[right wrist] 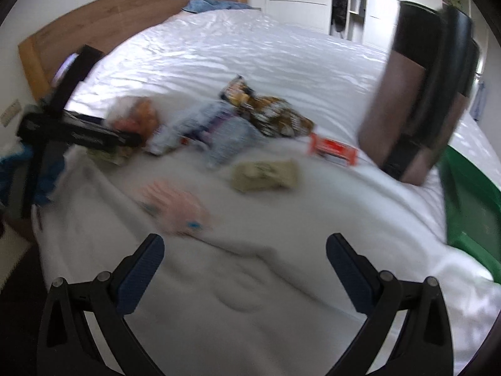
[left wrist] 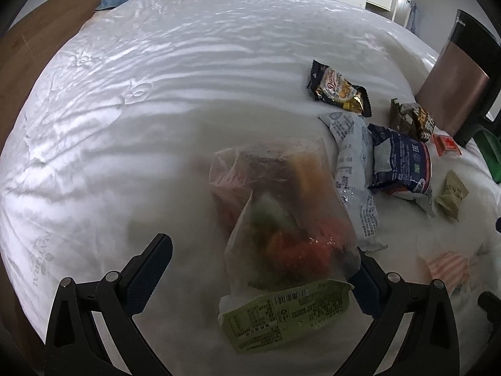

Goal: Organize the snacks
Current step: 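Grasp the clear orange snack bag with left gripper while right gripper grasps pink-striped wrapper, then carry both held snacks over the green tray with both grippers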

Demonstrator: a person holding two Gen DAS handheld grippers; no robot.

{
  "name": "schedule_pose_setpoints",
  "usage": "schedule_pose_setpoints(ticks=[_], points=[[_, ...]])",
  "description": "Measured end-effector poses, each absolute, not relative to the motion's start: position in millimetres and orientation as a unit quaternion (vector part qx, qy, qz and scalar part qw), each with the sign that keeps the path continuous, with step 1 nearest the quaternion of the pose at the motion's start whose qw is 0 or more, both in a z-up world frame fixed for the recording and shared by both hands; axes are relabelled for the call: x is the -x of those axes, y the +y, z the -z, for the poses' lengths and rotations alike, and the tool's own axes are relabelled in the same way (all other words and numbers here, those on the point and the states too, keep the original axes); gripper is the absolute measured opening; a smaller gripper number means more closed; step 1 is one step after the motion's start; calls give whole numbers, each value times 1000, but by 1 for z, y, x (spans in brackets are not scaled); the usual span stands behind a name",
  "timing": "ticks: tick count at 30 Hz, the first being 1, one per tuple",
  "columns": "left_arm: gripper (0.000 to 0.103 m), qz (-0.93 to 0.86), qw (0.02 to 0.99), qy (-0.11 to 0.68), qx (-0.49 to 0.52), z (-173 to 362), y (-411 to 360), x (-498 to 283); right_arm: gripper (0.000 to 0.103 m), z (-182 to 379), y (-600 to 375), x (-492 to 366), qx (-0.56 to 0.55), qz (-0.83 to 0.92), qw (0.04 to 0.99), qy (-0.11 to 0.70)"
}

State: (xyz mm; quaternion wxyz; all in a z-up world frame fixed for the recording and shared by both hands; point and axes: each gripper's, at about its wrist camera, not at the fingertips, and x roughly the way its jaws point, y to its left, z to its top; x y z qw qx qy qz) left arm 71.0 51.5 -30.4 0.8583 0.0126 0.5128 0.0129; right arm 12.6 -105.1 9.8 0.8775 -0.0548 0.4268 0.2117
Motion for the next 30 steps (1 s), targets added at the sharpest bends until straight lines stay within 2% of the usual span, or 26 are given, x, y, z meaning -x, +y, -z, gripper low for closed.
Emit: schedule_pose_setpoints(ticks=[5, 7, 10, 14, 15, 17, 18, 20, 21, 22, 23, 25, 30], points=[[98, -2, 855, 518, -19, 33, 50, -80, 103, -7, -72, -21, 44, -250, 868, 427], [91, 2, 852, 524, -26, 34, 47, -85, 103, -1, -62, -27, 46, -264, 861, 433], [74, 1, 842, 539, -35, 41, 41, -94, 103, 8, -52, -35, 42, -279, 851, 444], [71, -15, 830, 555, -52, 57, 33, -103, 101, 17, -48, -42, 36, -292, 840, 455], [72, -18, 830, 556, -51, 58, 33, -104, 97, 20, -47, -44, 35, -296, 837, 459], [75, -26, 826, 560, -46, 61, 34, -105, 76, 22, -48, -46, 35, -301, 833, 463], [77, -29, 824, 564, -45, 63, 35, -105, 72, 23, -47, -46, 34, -307, 831, 464], [78, -31, 820, 571, -34, 65, 40, -107, 51, 24, -45, -45, 35, -316, 827, 464], [77, -29, 819, 572, -30, 64, 42, -107, 49, 25, -43, -45, 38, -322, 824, 464], [68, -25, 820, 571, -22, 62, 44, -107, 42, 25, -42, -44, 40, -324, 824, 463], [54, -21, 820, 571, -17, 61, 45, -107, 31, 25, -42, -43, 40, -326, 824, 462], [49, -17, 822, 569, -15, 57, 45, -105, 31, 25, -41, -42, 37, -329, 824, 460], [46, -16, 829, 559, -13, 52, 45, -96, 29, 23, -44, -41, 32, -325, 830, 452]])
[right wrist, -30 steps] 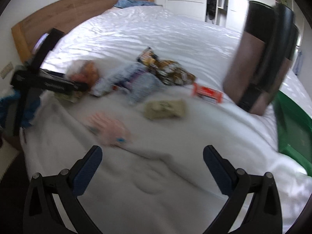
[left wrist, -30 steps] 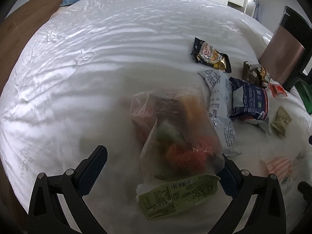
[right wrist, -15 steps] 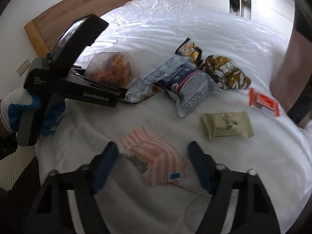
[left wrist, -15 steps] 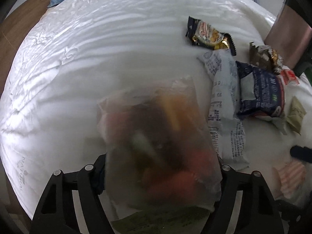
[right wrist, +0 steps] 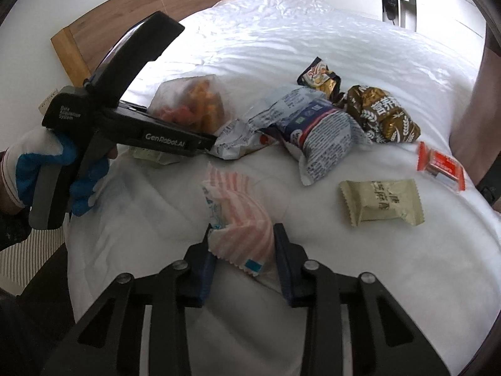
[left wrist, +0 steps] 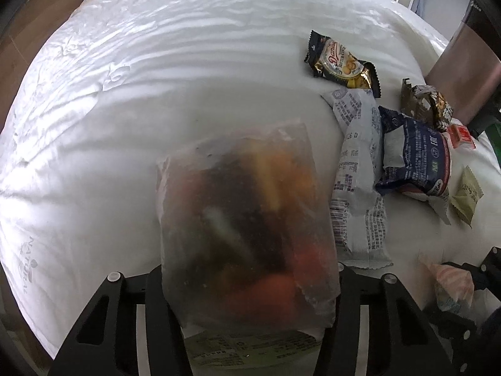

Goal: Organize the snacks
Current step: 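Carry both held snacks over the green tray with both grippers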

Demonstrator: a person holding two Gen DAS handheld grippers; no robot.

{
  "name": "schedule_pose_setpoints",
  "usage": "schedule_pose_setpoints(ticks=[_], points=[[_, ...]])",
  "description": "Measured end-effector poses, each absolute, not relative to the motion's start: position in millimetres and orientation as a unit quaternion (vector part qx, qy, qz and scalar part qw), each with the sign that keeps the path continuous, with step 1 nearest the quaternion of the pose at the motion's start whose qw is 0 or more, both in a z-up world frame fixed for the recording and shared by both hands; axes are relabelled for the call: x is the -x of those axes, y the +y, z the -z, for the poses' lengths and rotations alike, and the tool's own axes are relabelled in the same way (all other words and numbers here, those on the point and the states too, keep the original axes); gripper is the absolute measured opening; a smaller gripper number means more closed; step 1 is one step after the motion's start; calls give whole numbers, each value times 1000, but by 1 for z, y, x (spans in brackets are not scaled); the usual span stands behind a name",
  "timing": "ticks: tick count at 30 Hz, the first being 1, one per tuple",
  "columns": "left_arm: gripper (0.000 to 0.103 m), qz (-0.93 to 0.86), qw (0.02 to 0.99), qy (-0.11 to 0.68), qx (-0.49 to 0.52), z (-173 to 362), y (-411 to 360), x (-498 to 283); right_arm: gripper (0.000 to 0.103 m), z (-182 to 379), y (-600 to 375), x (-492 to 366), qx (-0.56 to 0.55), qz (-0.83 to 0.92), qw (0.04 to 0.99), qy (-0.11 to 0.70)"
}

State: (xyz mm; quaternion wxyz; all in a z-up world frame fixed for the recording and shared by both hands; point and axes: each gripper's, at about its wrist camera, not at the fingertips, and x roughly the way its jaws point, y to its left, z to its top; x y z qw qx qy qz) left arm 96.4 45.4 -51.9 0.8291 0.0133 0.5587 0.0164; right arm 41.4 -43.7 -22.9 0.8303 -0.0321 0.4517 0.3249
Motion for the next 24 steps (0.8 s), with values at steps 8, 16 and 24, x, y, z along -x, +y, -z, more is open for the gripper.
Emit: schedule_pose_setpoints(ticks=[8, 16, 24], points=[[42, -22, 849, 529, 5, 35, 47, -78, 20, 17, -55, -36, 20, -319, 842, 435], [42, -28, 869, 494, 12, 8, 41, -45, 20, 2, -62, -24, 0, -318, 860, 399], [42, -31, 877, 479, -1, -20, 30, -26, 21, -21, -70, -13, -15, -318, 871, 373]])
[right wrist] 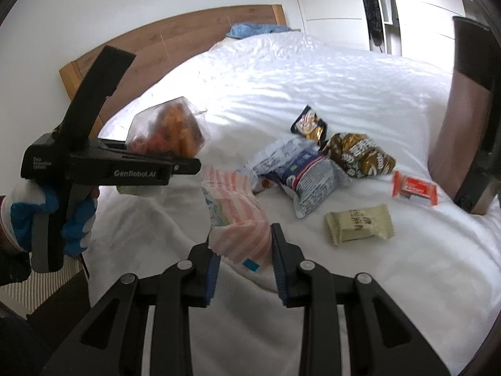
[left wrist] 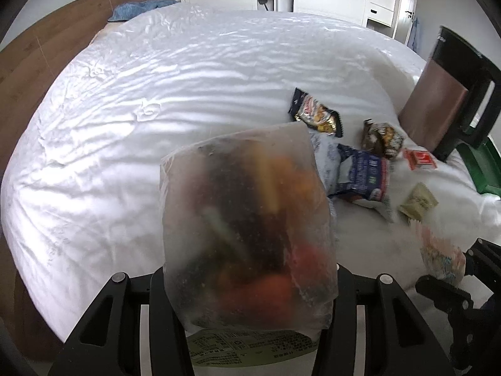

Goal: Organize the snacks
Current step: 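Carry both held snacks over the green tray with both grippers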

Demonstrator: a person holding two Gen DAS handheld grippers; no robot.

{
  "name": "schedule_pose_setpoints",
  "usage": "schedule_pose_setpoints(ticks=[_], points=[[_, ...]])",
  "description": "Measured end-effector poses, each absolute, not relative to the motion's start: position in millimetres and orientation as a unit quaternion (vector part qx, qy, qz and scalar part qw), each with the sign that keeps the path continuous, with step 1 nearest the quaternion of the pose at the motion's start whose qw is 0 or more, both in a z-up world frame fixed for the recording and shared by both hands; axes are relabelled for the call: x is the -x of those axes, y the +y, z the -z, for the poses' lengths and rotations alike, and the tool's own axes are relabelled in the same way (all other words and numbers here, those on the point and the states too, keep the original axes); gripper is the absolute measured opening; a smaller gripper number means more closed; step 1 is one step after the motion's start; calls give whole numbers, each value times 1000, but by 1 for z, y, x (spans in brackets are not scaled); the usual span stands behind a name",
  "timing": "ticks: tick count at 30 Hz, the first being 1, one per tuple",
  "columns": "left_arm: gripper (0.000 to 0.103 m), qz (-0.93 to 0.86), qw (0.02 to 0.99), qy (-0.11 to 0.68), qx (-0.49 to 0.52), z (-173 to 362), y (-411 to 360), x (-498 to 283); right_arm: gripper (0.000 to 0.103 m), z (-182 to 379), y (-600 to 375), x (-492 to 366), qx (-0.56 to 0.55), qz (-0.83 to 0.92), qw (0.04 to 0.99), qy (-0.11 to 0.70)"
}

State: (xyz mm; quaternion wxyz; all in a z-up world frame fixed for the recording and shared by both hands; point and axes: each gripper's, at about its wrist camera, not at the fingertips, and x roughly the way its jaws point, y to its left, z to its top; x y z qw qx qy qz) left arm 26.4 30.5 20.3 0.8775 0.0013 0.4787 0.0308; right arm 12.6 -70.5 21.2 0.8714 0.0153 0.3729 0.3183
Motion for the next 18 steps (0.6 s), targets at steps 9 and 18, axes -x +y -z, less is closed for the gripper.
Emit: schedule_pose_setpoints(ticks=[9, 18], points=[[42, 17, 883, 467, -40, -54, -36, -5, 21, -45, -126, 21, -43, -272, 893, 355], [42, 133, 872, 467, -70, -68, -159, -10, 20, -52, -239, 55, -69, -165, 918, 354]])
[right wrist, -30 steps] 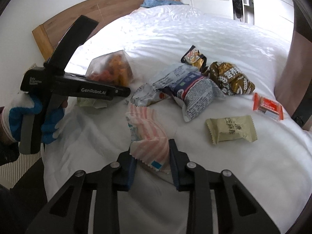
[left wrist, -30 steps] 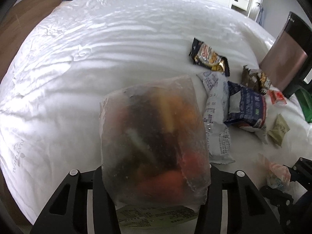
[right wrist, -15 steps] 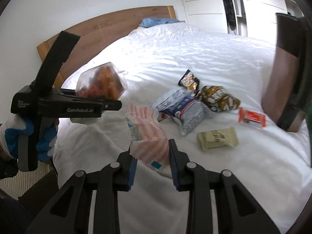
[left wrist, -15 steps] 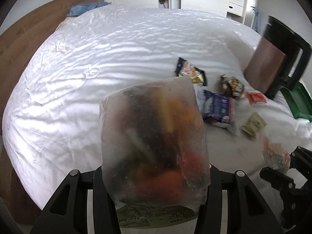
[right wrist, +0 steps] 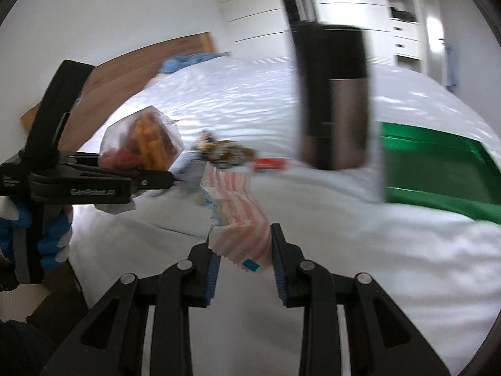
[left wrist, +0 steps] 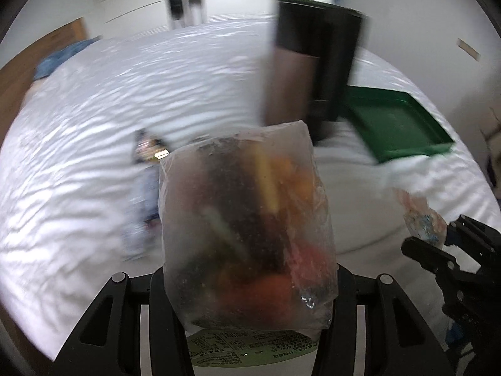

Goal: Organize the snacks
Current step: 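Carry both held snacks over the green tray with both grippers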

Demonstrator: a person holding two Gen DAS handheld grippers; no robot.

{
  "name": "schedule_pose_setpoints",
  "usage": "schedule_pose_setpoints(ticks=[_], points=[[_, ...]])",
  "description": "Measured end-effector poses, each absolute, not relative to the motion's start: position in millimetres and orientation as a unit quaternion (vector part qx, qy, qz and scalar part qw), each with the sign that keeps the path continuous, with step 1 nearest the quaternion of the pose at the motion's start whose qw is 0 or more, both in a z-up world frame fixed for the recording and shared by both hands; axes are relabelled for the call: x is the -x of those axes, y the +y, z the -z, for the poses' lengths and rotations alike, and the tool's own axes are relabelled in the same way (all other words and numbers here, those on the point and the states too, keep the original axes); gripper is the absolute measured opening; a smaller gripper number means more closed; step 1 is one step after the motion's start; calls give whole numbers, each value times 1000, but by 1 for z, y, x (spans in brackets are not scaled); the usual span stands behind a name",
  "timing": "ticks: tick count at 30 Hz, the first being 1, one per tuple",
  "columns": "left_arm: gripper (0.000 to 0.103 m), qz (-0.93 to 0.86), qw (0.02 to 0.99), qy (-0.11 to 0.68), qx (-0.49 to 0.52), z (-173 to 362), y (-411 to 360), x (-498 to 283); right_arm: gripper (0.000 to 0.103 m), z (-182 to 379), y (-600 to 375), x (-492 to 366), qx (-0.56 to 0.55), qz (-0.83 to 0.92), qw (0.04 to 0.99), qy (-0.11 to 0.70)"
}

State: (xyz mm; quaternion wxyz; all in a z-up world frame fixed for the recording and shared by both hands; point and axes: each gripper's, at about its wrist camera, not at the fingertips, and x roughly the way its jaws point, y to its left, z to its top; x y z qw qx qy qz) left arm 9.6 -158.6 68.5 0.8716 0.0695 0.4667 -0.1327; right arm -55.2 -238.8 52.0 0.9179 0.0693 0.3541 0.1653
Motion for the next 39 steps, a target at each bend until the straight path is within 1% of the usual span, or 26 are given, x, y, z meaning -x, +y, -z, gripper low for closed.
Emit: schedule_pose_setpoints(ticks=[6, 11, 20, 25, 31, 34, 39], points=[[42, 198, 862, 456, -94, -76, -249, -28, 20, -55, -324, 65, -86, -85, 930, 347], [42, 228, 860, 445, -102, -85, -307, -47, 20, -62, -388, 59, -98, -27, 937, 335], [42, 246, 856, 441, -109, -79, -388, -110, 20, -65, -479, 8, -101, 52, 942, 315], [42, 233, 854, 452, -110, -63, -416, -145, 20, -55, -515, -35, -93, 83, 938, 325], [42, 203, 845, 483, -109, -26, -434, -186, 21, -19, -548, -81, -93, 110, 921, 362], [42, 194, 840, 495, -110, -8, -442, -199, 21, -3, -557, -89, -96, 117, 915, 375], [43, 195, 831, 511, -105, 8, -443, -201, 22, 10, -559, -96, -92, 115, 910, 388]])
